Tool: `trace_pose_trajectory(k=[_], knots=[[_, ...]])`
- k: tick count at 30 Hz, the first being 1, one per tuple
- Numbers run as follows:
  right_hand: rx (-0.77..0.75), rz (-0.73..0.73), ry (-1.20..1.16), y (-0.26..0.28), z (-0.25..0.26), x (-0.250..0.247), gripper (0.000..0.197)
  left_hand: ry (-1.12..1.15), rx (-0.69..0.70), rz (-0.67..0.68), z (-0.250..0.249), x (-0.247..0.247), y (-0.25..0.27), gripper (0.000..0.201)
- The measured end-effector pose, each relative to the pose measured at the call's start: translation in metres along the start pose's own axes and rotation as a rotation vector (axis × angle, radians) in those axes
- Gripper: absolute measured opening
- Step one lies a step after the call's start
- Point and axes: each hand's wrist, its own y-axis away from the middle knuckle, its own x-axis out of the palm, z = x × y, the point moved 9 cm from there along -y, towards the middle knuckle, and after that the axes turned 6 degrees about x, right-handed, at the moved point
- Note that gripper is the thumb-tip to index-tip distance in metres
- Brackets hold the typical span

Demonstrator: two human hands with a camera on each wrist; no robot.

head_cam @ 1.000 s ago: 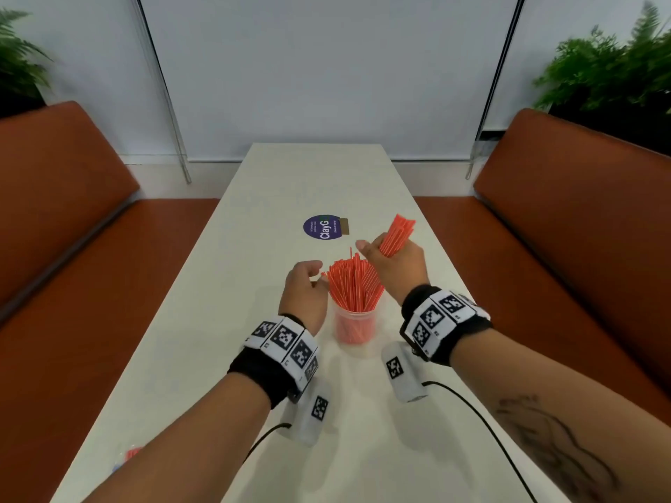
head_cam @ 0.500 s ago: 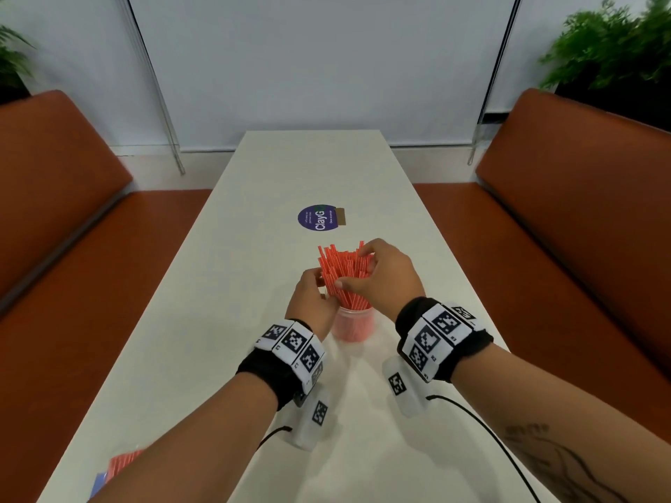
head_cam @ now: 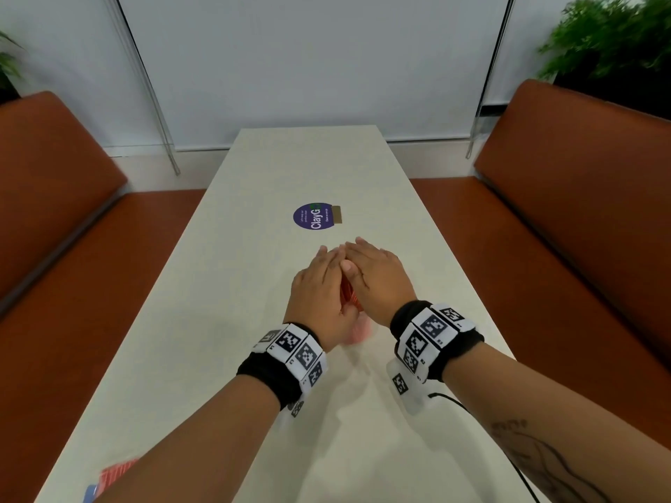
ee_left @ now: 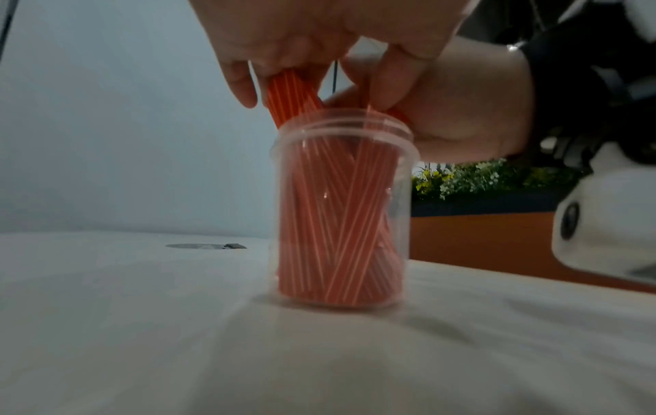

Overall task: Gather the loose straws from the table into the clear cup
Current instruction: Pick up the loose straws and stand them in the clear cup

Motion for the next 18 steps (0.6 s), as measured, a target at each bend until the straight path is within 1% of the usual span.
trace_pose_trajectory(k=[2, 3, 5, 6, 7, 8, 9, 10, 13, 14, 16, 18], knots=[[0.009, 0.015, 0.005, 0.000, 0.002, 0.001, 0.054, -0.027, 0.048, -0.022, -0.001, -0.002, 0.001, 0.062], [0.029, 0.046, -0.058, -0.001, 0.001, 0.000, 0.051, -0.021, 0.063, -0.028, 0.000, -0.005, 0.000, 0.058], [0.143, 0.128, -0.351, 0.000, -0.006, -0.007, 0.048, 0.088, 0.058, -0.065, 0.006, -0.012, -0.003, 0.052], [0.206, 0.109, -0.496, 0.000, -0.012, -0.014, 0.049, 0.187, 0.016, -0.115, 0.012, -0.017, -0.004, 0.050], [0.253, 0.050, -0.592, 0.002, -0.020, -0.024, 0.049, 0.281, -0.043, -0.176, 0.020, -0.022, -0.003, 0.049], [0.288, -0.016, -0.644, 0.005, -0.028, -0.031, 0.049, 0.350, -0.099, -0.218, 0.027, -0.024, -0.002, 0.049], [0.303, -0.054, -0.668, 0.009, -0.033, -0.035, 0.048, 0.380, -0.134, -0.221, 0.032, -0.023, -0.001, 0.052], [0.300, -0.051, -0.655, 0.013, -0.036, -0.032, 0.049, 0.382, -0.148, -0.177, 0.033, -0.018, -0.001, 0.059], [0.234, 0.082, -0.544, 0.025, -0.032, -0.004, 0.055, 0.302, -0.108, 0.064, 0.022, 0.005, 0.001, 0.109], [0.214, 0.103, -0.548, 0.027, -0.029, 0.004, 0.054, 0.276, -0.099, 0.104, 0.018, 0.008, 0.002, 0.118], [0.207, 0.086, -0.582, 0.026, -0.024, 0.010, 0.050, 0.267, -0.100, 0.124, 0.015, 0.012, 0.000, 0.127], [0.236, 0.072, -0.582, 0.022, -0.021, 0.013, 0.050, 0.282, -0.115, 0.133, 0.017, 0.014, -0.001, 0.129]])
